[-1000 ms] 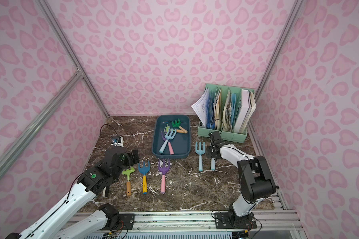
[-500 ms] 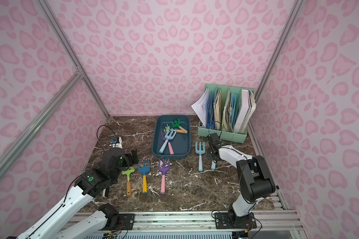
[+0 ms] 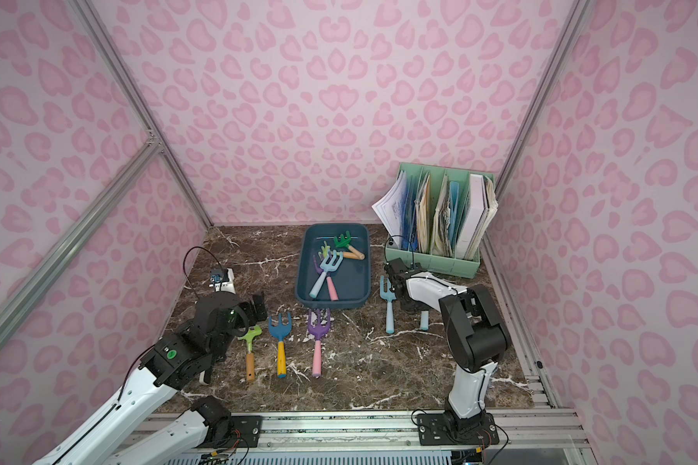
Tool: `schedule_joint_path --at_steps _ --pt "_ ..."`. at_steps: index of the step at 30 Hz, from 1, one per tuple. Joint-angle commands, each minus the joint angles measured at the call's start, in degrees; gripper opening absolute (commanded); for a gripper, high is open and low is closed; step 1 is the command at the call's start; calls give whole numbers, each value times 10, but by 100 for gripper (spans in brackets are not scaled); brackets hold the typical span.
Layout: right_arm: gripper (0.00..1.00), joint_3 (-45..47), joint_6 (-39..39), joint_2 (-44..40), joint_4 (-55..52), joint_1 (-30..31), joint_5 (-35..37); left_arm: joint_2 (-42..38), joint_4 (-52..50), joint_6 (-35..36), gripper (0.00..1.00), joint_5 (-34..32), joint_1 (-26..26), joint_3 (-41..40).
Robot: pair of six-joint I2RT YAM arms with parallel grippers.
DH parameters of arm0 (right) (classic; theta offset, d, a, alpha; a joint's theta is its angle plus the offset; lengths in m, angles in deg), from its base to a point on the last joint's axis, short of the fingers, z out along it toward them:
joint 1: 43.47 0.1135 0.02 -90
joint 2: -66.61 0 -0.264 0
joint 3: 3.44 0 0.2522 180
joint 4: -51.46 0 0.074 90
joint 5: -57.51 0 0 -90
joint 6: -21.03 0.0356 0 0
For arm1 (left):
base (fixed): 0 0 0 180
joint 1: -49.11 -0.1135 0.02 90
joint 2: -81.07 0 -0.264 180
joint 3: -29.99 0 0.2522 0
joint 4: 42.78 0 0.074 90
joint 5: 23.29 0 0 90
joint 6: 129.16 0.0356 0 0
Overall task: Take the hand rake out of the storage box
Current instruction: Place the rake at the center of the board.
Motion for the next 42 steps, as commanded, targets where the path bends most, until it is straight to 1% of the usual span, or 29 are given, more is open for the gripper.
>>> schedule_joint_path --at_steps 1,2,3,6,8,10,14,16,18,20,24,26,29,32,34,36,39,40,42 --pt "30 -7 -1 9 2 6 -29 4 -7 6 98 -8 1 2" --pt "38 -6 -7 4 9 7 -43 4 -7 7 99 -8 1 3" --pt "42 -2 -15 -5 24 8 -63 6 -7 7 98 -8 1 3" --pt "46 14 -30 -44 64 6 -122 11 -7 7 99 -9 1 5" --pt "49 23 -35 -69 80 1 -146 13 -8 7 98 -9 1 6" --pt "52 38 -36 -99 96 -13 -167 12 -8 7 98 -9 1 6" --pt "56 108 -29 -163 162 -57 -247 11 -8 7 99 -10 1 5" --pt "56 139 -24 -181 186 -79 -272 11 -8 7 99 -9 1 5" --pt "53 166 -24 -193 213 -97 -302 11 -7 7 99 -8 1 4" --pt "52 190 -24 -199 249 -115 -347 10 -9 7 98 -9 1 5" --pt "48 191 -26 -175 258 -125 -370 6 -8 7 99 -10 1 3" --pt "42 191 -24 -165 263 -124 -377 4 -7 7 99 -11 1 2" --pt "31 190 -20 -156 254 -124 -357 3 -8 7 99 -13 2 2" --pt "21 190 -18 -150 246 -122 -347 1 -8 7 98 -15 3 2" --pt "16 185 -16 -154 223 -114 -319 -1 -9 7 99 -15 3 3" --pt "12 168 -15 -160 177 -98 -263 -3 -9 7 98 -17 4 1" --pt "9 110 8 -154 56 -54 -124 -4 -9 8 99 -17 4 2" --pt "9 86 21 -143 9 -37 -73 -3 -8 8 99 -17 4 2" --pt "8 53 36 -115 -55 -21 -14 -4 -9 8 99 -17 6 2"
